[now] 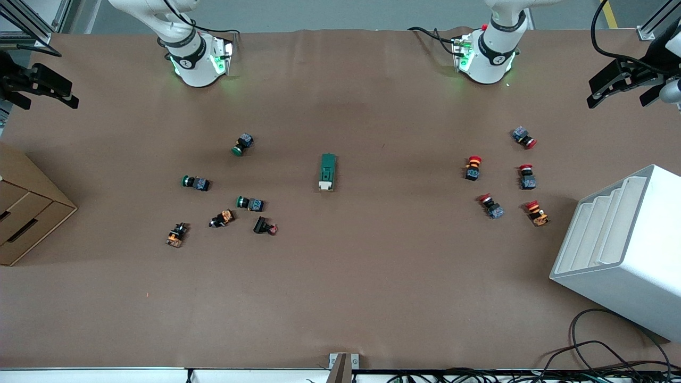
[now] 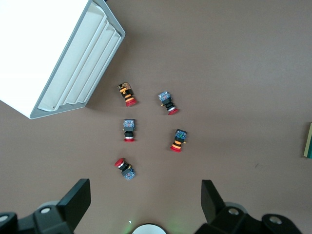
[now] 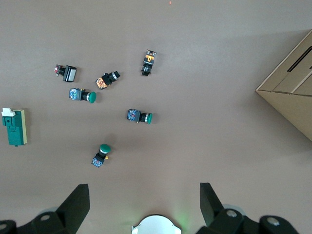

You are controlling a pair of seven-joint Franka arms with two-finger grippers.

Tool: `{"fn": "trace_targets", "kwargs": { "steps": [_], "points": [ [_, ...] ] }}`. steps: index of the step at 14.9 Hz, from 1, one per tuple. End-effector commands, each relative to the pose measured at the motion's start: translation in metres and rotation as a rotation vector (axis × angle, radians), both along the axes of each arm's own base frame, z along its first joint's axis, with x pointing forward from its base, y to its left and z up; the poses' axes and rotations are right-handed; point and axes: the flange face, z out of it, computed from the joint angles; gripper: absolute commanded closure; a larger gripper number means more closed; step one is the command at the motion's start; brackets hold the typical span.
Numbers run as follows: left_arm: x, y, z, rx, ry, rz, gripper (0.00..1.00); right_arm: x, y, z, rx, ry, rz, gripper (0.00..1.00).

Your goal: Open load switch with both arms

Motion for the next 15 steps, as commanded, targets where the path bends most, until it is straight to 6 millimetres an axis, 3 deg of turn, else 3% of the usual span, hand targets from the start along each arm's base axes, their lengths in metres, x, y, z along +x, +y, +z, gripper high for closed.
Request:
{"fn": "trace_targets", "kwargs": {
  "steps": [1,4,6,9,11,13,15],
  "points": [
    [-0.002,-0.001,0.006,0.016,0.002,0.003,0.00,-0.009,0.002,0.001,-0.009,-0.006,0.003,0.00],
    [0.001,-0.006,0.001,0.017,0.010,-0.003,0.00,-0.009,0.002,0.001,-0.009,-0.007,0.005,0.00],
    [0.020,-0.015,-0.017,0.000,0.009,-0.012,0.00,-0.009,0.002,0.002,-0.009,-0.009,0.006,0.00],
    [0.035,-0.080,-0.040,-0.016,-0.015,0.025,0.00,-0.007,0.008,0.003,-0.012,-0.023,0.016,0.00],
    [0.037,-0.134,-0.060,-0.032,-0.013,0.090,0.00,-0.006,0.007,0.003,-0.012,-0.024,0.014,0.00],
    [0.034,-0.185,-0.081,-0.057,-0.005,0.186,0.00,-0.004,0.002,0.005,-0.020,-0.027,0.008,0.00],
    [0.018,-0.232,-0.099,-0.068,-0.003,0.254,0.00,0.001,-0.001,0.002,-0.034,-0.022,0.002,0.00]
  ]
}}
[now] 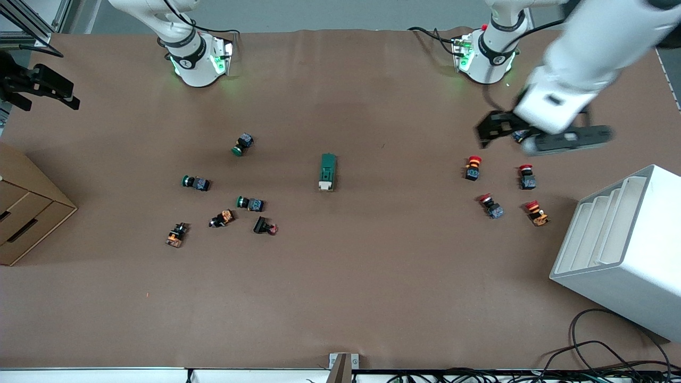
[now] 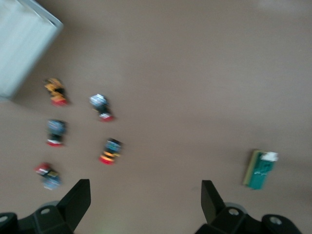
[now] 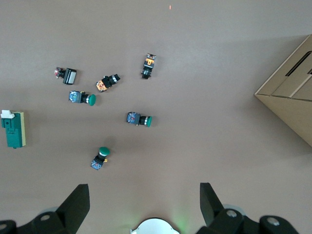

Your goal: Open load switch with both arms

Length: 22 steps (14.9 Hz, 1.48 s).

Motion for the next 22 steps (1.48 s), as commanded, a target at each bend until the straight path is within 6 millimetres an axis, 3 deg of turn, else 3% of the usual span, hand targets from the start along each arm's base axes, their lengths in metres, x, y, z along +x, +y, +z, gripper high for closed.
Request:
{"fn": "trace_targets", "kwargs": {
  "steps": [1,3,8,11,13,17,19,22],
  "points": [
    [-0.021,-0.053,-0.026,-0.005,-0.005,0.085,0.00,0.000,-0.005,0.003,-0.020,-0.012,-0.007,0.00],
    [-0.047,-0.098,-0.058,-0.010,-0.008,0.109,0.00,0.005,-0.003,0.001,-0.010,-0.014,-0.012,0.00],
    [-0.131,-0.209,-0.148,0.019,-0.120,0.191,0.00,0.013,-0.009,0.028,-0.017,-0.078,-0.015,0.00],
    [-0.177,-0.263,-0.208,0.102,-0.203,0.170,0.00,0.023,-0.012,0.012,-0.008,-0.051,-0.021,0.00],
    [-0.200,-0.287,-0.252,0.135,-0.285,0.169,0.00,0.037,-0.009,-0.011,-0.014,-0.002,-0.008,0.00],
    [-0.256,-0.325,-0.325,0.130,-0.441,0.162,0.00,0.044,0.002,-0.029,-0.006,0.030,0.004,0.00],
    [-0.279,-0.334,-0.350,0.109,-0.519,0.156,0.01,0.057,0.025,-0.051,-0.011,0.057,-0.037,0.00],
    [-0.309,-0.343,-0.385,0.113,-0.614,0.065,0.01,0.078,0.080,-0.085,-0.035,0.070,-0.150,0.00]
  ]
}}
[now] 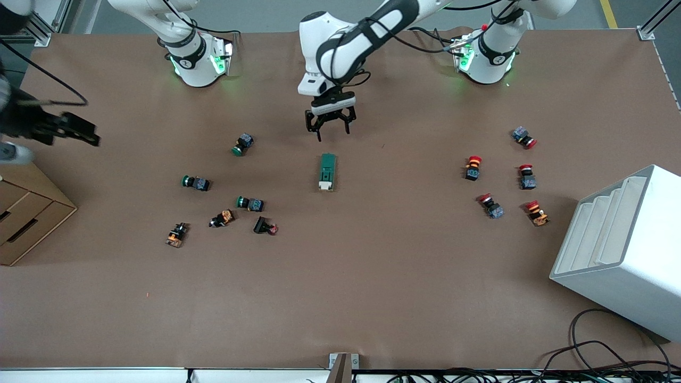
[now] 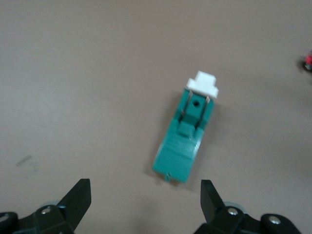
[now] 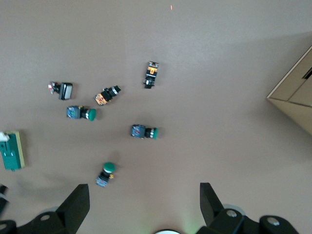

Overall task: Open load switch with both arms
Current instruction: 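Move the left gripper over the green switch while the right gripper reaches in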

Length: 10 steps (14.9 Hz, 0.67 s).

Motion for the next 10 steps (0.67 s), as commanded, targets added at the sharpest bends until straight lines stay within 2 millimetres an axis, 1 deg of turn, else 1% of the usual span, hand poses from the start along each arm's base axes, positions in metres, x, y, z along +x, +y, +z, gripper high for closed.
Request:
{"fn": "trace_targets", "kwargs": {
  "steps": [1,3,4,5,6,7,9,10],
  "points": [
    [-0.012,-0.006,-0.026,0.047,-0.111,-0.061,0.01,0.016,0.057,-0.033,-0.027,0.016,-0.097,0.00],
    [-0.019,-0.005,-0.048,0.068,-0.198,-0.096,0.01,0.023,0.094,-0.055,-0.048,0.017,-0.179,0.00],
    [-0.020,-0.003,-0.057,0.079,-0.225,-0.113,0.01,0.027,0.108,-0.064,-0.054,0.015,-0.214,0.00],
    [-0.019,0.000,-0.065,0.106,-0.255,-0.128,0.01,0.029,0.128,-0.076,-0.062,0.013,-0.249,0.00],
    [-0.025,0.002,-0.075,0.144,-0.307,-0.157,0.01,0.031,0.149,-0.089,-0.065,0.014,-0.294,0.00],
    [-0.021,0.006,-0.088,0.180,-0.354,-0.169,0.01,0.032,0.169,-0.100,-0.063,0.018,-0.354,0.00],
    [-0.022,0.007,-0.098,0.180,-0.383,-0.183,0.01,0.038,0.193,-0.125,-0.040,0.045,-0.494,0.00],
    [-0.025,0.006,-0.102,0.165,-0.399,-0.188,0.01,0.037,0.209,-0.139,-0.042,0.064,-0.556,0.00]
  ]
}}
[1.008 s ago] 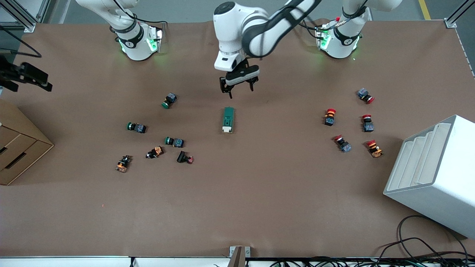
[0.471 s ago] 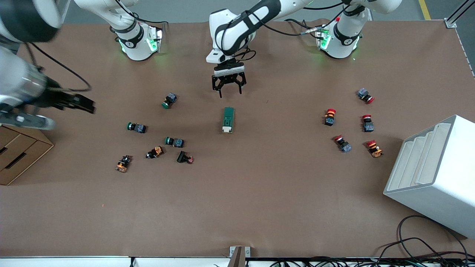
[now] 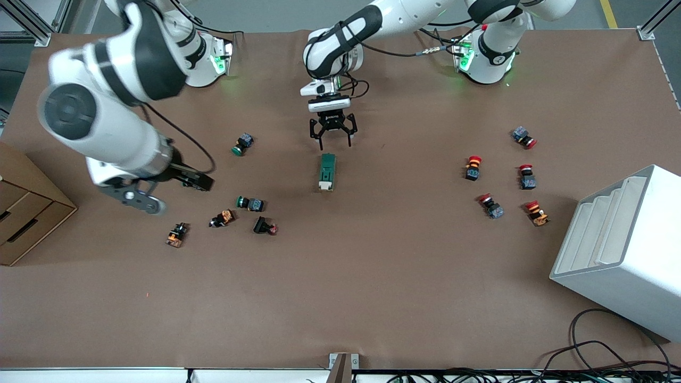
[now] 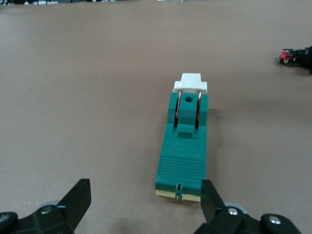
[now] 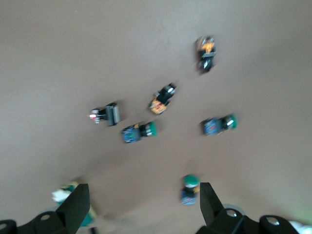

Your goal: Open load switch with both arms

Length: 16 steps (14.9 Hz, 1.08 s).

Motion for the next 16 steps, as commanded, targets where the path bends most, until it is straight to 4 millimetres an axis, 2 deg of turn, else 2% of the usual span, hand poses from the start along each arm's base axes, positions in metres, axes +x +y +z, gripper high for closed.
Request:
{"fn": "trace_targets", "kwargs": {
  "steps": [1,5,8,11,13,16],
  "points": [
    [-0.003,-0.007,-0.008,-0.043,-0.065,-0.020,0.01,0.003,0.034,-0.036,-0.010,0.045,-0.193,0.00],
    [-0.024,-0.012,-0.018,-0.056,-0.097,-0.036,0.01,0.003,0.091,-0.085,-0.077,0.086,-0.357,0.00],
    [-0.027,-0.010,-0.030,-0.073,-0.155,-0.047,0.01,-0.004,0.147,-0.128,-0.116,0.089,-0.488,0.00],
    [-0.036,-0.006,-0.048,-0.084,-0.197,-0.072,0.01,-0.023,0.201,-0.169,-0.131,0.054,-0.604,0.00],
    [-0.036,-0.007,-0.054,-0.073,-0.206,-0.080,0.01,-0.026,0.216,-0.188,-0.125,0.036,-0.706,0.00],
    [-0.042,-0.005,-0.071,-0.044,-0.239,-0.107,0.01,-0.043,0.238,-0.227,-0.169,0.061,-0.771,0.00]
  ]
}}
